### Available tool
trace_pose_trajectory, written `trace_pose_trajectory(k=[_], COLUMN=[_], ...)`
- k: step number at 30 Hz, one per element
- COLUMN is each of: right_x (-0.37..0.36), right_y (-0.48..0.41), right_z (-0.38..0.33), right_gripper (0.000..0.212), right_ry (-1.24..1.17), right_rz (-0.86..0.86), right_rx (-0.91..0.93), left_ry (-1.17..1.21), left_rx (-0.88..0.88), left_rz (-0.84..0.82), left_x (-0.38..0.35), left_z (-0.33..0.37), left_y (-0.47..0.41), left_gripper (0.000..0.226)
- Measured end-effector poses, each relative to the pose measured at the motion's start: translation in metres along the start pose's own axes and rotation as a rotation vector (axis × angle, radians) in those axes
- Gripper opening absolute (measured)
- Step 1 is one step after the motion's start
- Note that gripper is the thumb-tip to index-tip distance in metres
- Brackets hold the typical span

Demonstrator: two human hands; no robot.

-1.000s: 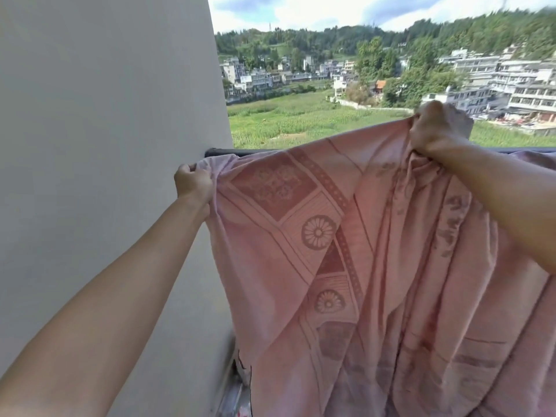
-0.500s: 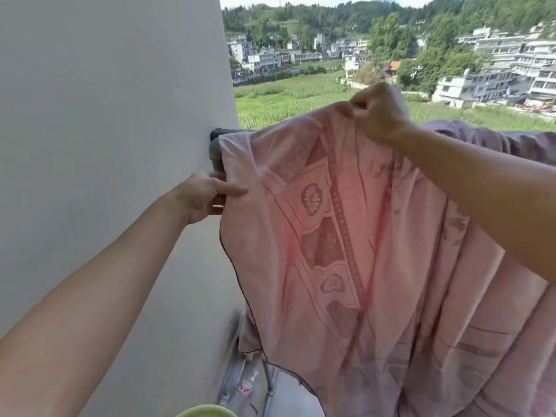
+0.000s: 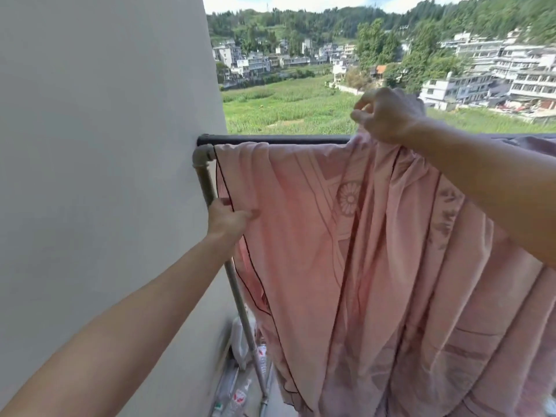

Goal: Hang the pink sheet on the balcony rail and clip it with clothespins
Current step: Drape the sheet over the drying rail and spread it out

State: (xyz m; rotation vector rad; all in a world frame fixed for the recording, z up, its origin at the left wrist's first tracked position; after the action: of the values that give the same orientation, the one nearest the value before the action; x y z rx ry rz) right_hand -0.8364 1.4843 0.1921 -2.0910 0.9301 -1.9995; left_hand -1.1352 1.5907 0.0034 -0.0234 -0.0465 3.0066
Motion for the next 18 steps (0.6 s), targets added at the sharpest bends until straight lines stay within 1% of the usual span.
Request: trace_pose_trajectory(k=[1, 2, 3, 4, 5, 6, 8, 10, 13, 15, 16, 18], right_x=[-0.008, -0.016, -0.023, -0.027, -0.027, -0.023, -0.012, 0.004, 0.02, 0.019, 0.013, -0.007], right_y=[0.007, 0.016, 0.024, 0.026, 0.023, 0.018, 0.005, -0.005, -0.015, -0.016, -0.015, -0.007], right_z=[-0.021, -0.041, -0.055, -0.06, -0.057, -0.05, -0.022, 0.008, 0.038, 0.034, 0.025, -0.002], right_gripper=[0.041, 0.048, 0.047, 0.038, 0.028, 0.022, 0.021, 0.021, 0.018, 0.014, 0.015, 0.038], right_ry=[-0.078, -0.109, -0.09, -0.058, -0.061, -0.091, -0.154, -0.176, -0.038, 0.044, 0.056, -0.012], right_rz=[-0.079, -0.151, -0.193, -0.188, -0.144, -0.086, 0.021, 0.105, 0.206, 0.187, 0.137, -0.027], right_rx=[0.096, 0.182, 0.246, 0.272, 0.252, 0.21, 0.085, -0.062, -0.234, -0.238, -0.203, -0.077], left_ry=[-0.003, 0.007, 0.009, 0.002, -0.002, 0.005, 0.03, -0.05, -0.197, -0.263, -0.296, -0.367], left_rx=[0.052, 0.061, 0.031, -0.025, -0.096, -0.164, -0.268, -0.34, -0.413, -0.432, -0.42, -0.378], left_rz=[-0.009, 0.004, 0.046, 0.108, 0.179, 0.233, 0.297, 0.324, 0.33, 0.366, 0.378, 0.363], left_x=[0.001, 0.006, 0.014, 0.025, 0.037, 0.048, 0.065, 0.065, 0.042, 0.033, 0.031, 0.031], left_z=[-0.017, -0.021, -0.012, 0.007, 0.031, 0.057, 0.108, 0.149, 0.186, 0.191, 0.187, 0.171], left_y=[-0.001, -0.003, -0.011, -0.018, -0.028, -0.038, -0.058, -0.073, -0.085, -0.089, -0.092, -0.099], left_gripper=[0.032, 0.017, 0.011, 0.016, 0.022, 0.024, 0.026, 0.028, 0.034, 0.031, 0.029, 0.028])
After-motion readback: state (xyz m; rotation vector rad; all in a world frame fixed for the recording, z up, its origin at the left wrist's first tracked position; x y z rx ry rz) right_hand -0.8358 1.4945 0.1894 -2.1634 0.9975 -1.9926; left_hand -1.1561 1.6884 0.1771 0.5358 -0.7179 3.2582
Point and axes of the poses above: each hand's wrist, its own y-axis away from the middle knuckle, its own x-axis out of the back of the hand, z = x × y, the point moved 10 cm from there along -y, towards the middle knuckle, and after that the axes turned 5 degrees about y, right-handed, at the moved point
